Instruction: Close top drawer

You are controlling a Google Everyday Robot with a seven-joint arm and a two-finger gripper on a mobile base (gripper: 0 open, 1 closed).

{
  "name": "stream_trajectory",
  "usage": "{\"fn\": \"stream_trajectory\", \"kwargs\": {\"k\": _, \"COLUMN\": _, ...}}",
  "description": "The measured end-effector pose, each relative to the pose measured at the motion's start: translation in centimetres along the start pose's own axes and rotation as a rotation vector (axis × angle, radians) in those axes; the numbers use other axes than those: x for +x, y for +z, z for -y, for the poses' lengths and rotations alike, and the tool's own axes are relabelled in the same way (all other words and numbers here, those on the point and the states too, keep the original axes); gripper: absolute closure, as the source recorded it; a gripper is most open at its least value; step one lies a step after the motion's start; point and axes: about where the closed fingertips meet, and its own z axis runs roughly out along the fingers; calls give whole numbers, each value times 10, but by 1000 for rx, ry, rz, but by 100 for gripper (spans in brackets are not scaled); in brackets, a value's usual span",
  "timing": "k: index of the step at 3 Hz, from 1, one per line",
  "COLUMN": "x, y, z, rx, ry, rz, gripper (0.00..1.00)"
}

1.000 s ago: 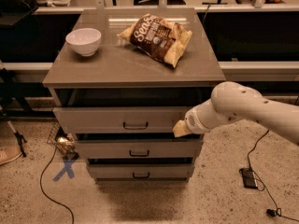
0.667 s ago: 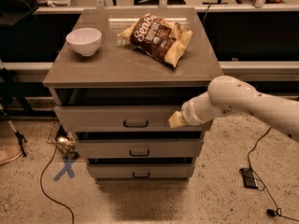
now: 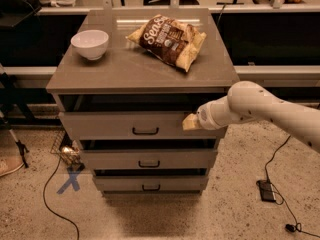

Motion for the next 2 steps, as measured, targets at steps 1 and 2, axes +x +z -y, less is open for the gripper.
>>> {"fn": "stream_trajectory", "kwargs": {"k": 1, "x": 3, "y": -1, "z": 5, "rx": -10, "ry": 25, "rz": 16, "gripper": 100}}
{"fn": "stream_trajectory", "kwargs": {"k": 2, "x": 3, "y": -1, "z": 5, "rx": -10, "ry": 25, "rz": 16, "gripper": 100}}
